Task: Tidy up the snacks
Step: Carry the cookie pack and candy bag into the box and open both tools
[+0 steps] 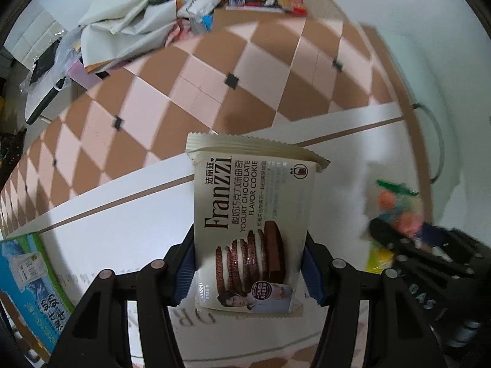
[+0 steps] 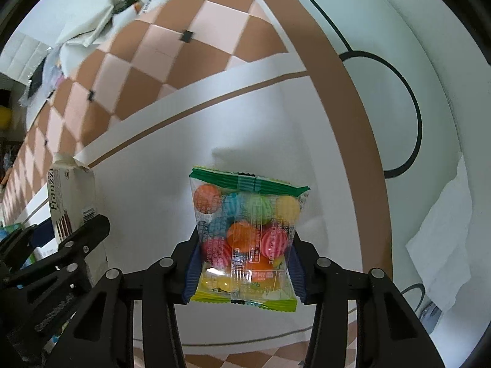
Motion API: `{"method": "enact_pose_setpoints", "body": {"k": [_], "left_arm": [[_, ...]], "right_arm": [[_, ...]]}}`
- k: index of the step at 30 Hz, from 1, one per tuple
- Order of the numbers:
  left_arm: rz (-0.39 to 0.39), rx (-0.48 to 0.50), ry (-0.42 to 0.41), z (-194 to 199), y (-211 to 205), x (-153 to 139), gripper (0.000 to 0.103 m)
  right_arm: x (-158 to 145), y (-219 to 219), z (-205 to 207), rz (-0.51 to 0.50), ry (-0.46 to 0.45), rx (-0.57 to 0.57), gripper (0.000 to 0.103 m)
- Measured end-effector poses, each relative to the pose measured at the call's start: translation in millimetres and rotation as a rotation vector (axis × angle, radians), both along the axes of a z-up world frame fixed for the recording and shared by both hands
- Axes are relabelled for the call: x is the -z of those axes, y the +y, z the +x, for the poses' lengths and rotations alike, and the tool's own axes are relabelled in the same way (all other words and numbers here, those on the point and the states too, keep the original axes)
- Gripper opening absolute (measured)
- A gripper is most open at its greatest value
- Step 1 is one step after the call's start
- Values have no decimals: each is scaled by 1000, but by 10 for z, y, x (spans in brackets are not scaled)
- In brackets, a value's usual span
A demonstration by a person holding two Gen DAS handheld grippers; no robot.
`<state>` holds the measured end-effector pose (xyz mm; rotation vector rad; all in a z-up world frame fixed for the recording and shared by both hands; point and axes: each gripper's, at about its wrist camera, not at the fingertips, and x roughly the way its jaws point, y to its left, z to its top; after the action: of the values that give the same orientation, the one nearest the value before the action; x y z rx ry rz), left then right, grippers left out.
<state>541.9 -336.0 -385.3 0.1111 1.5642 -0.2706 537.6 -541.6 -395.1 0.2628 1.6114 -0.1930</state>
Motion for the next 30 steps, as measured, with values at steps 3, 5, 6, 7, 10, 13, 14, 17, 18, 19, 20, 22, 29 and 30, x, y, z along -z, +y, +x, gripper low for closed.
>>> {"method": "enact_pose_setpoints", "body": {"k": [3,5,6,7,10,13,14,17,18,19,20,22,29,30], "left_arm": [[-49,-12,-42,-68,217,-340,57],[-79,-16,-76,-136,414,-582,57],[-90,-20,-93,-183,537,-710,57],[-103,-27,-110,-232,662,-824,57],[-135,-56,-159,-426,1163,-1147,57],[-156,-97,-192,-666,1775,-1403,57],[-168,-119,-196,-769,2052,-1475,57],[-171,-162,-196,-1039,2735,-1614,57],[-165,-171,-193,-1101,2907,-1632,57],[-158,-183,-189,-1171,3136,-1652,57],[-149,-196,-187,-1241,3404,-1659,57],[-134,-213,-183,-1302,3761,-1646,57],[-105,-285,-127,-1282,4817,-1321,57],[-101,-295,-122,-1249,4915,-1255,57]], "right_arm": [[-254,156,-122,42,-40,-9,50],[-438,290,-194,54,-71,-30,50],[-557,377,-239,59,-90,-41,50],[-690,484,-289,72,-113,-53,50],[-1026,837,-409,119,-162,-80,50],[-1295,1357,-604,151,-209,-120,50],[-1364,1516,-651,163,-220,-132,50],[-1569,2187,-827,213,-245,-167,50],[-1647,2461,-911,235,-253,-181,50],[-1666,2690,-930,247,-256,-192,50],[-1715,2934,-983,262,-261,-207,50],[-1782,3444,-1075,276,-270,-242,50],[-1594,4796,-1088,257,-241,-295,50],[-1561,4947,-1077,243,-235,-297,50]]}}
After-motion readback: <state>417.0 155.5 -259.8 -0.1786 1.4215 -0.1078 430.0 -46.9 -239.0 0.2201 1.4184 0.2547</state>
